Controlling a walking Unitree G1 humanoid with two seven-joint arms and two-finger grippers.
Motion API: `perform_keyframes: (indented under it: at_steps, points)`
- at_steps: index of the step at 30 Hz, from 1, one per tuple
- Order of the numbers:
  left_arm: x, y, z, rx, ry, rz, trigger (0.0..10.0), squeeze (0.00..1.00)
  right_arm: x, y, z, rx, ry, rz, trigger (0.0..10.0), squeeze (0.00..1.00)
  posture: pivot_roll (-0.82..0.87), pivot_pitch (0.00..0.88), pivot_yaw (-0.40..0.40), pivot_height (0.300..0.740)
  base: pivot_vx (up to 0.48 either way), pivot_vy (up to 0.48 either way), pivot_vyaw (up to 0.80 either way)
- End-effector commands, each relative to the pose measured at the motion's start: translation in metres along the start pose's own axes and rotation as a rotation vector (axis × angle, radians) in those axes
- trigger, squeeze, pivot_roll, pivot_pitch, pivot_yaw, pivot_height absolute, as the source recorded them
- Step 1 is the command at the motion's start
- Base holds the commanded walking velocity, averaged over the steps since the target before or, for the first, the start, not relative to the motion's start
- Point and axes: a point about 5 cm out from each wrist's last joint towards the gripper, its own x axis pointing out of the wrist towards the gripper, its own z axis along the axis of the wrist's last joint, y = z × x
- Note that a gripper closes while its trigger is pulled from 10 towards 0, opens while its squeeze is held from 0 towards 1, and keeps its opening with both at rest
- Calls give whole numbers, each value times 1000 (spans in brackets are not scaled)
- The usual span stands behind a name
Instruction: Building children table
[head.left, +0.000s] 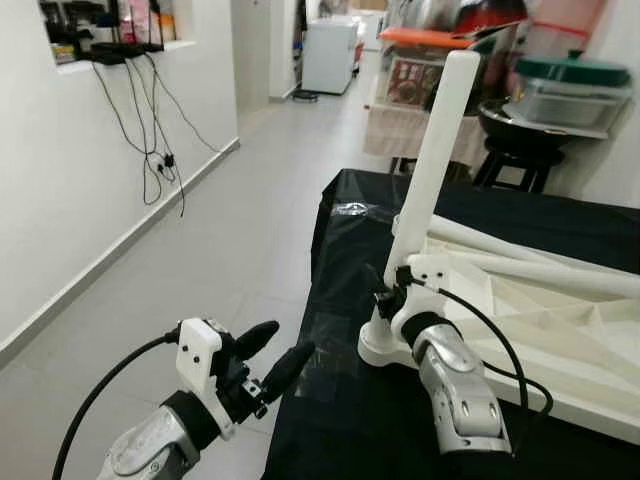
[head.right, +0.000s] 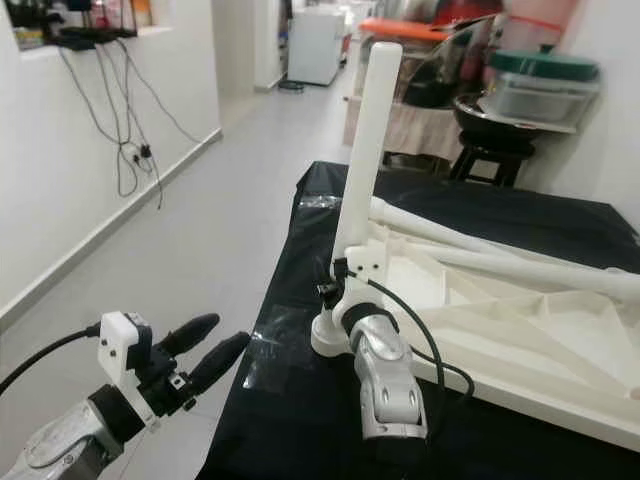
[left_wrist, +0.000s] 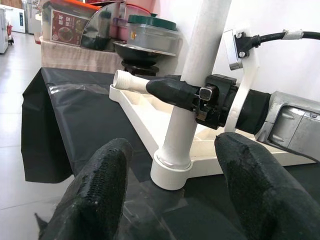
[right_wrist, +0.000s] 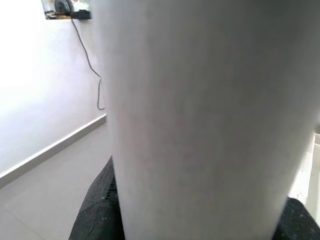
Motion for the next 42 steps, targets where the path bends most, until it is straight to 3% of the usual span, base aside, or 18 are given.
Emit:
perform_keyframes:
  at_steps: [1,5,8,12,13,14,15,16,21,22,25,26,29,33,36,39,40,42]
  points:
    - [0,1,-3,-8,12,8,10000,0,-4,1,-10,-6,101,41,10000,1000,92,0,-83,740,0,0,0]
    - [0,1,-3,-11,15,3,10000,0,-2,7,-7,44,113,153,10000,1000,91,0,-77,740,0,0,0]
    - [0,1,-4,-14,16,-1,10000,0,2,12,5,37,78,351,10000,1000,94,0,-78,740,0,0,0]
    - [1,1,-4,-14,17,-2,10000,0,3,12,9,28,67,410,10000,1000,94,0,-79,740,0,0,0]
    - [1,1,-5,-13,16,-1,10000,0,5,12,10,-21,87,569,10000,1000,105,0,-84,740,0,0,0]
    - [1,1,-5,-13,16,-1,10000,0,5,12,10,-21,87,569,10000,1000,105,0,-84,740,0,0,0]
    - [2,1,-5,-11,16,1,10000,0,2,9,3,-163,163,862,10000,0,116,0,-89,740,0,0,0]
    - [2,1,-6,-10,16,2,10000,0,5,6,1,-171,204,926,10000,0,118,0,-85,740,0,0,0]
    - [2,1,-7,-11,19,3,10000,0,16,2,3,-118,242,978,10000,0,121,0,-84,740,0,0,0]
    - [2,1,-7,-12,19,2,10000,0,18,1,4,-83,248,993,9137,0,122,0,-83,740,0,0,0]
    - [1,1,-7,-12,20,1,10000,0,19,1,6,-58,252,1002,9137,0,121,0,-83,740,0,0,0]
    - [1,0,-7,-12,20,1,10000,0,19,0,5,-26,261,1026,0,0,120,0,-83,740,0,0,0]
    - [1,0,-7,-13,20,1,10000,0,18,0,4,4,267,1042,0,0,121,0,-86,740,0,0,0]
    - [1,-1,-7,-13,20,1,10000,0,17,-2,4,11,244,1017,0,0,117,0,-85,740,0,0,0]
    - [1,-3,-7,-15,17,-1,10000,0,22,-12,4,-21,174,793,0,0,106,0,-82,740,0,0,0]
    - [0,-3,-6,-15,17,-2,10000,0,22,-15,3,-20,158,718,0,0,106,0,-89,740,0,0,0]
    - [-1,-4,-6,-16,18,-4,10000,0,20,-16,-1,-4,157,575,0,0,109,0,-100,740,0,0,0]
    - [-4,-4,-5,-17,19,-5,10000,0,10,-28,-3,34,88,-48,0,0,90,0,-89,740,0,0,0]
